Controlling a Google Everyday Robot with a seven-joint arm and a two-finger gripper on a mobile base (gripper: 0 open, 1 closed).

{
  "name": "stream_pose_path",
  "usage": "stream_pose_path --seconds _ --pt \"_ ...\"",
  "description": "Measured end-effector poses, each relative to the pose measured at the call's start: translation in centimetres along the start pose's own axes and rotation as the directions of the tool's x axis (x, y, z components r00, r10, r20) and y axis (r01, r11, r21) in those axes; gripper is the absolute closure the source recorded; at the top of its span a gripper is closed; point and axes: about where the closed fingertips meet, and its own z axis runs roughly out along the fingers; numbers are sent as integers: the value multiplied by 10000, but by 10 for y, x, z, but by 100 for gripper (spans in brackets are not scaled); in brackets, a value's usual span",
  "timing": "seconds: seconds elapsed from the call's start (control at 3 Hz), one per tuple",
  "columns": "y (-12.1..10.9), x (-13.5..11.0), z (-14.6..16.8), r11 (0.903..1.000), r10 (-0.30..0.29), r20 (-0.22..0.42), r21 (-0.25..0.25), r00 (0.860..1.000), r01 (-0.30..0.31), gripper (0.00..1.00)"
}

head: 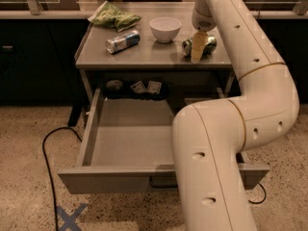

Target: Place green can into top drawer

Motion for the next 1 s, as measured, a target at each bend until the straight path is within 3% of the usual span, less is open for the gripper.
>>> stream_pose_path --seconds 0.33,1.0 --pt "-3 5 8 9996 257 169 107 9995 -258 0" --pt "-13 65 25 9851 1642 -420 582 9855 -1617 0"
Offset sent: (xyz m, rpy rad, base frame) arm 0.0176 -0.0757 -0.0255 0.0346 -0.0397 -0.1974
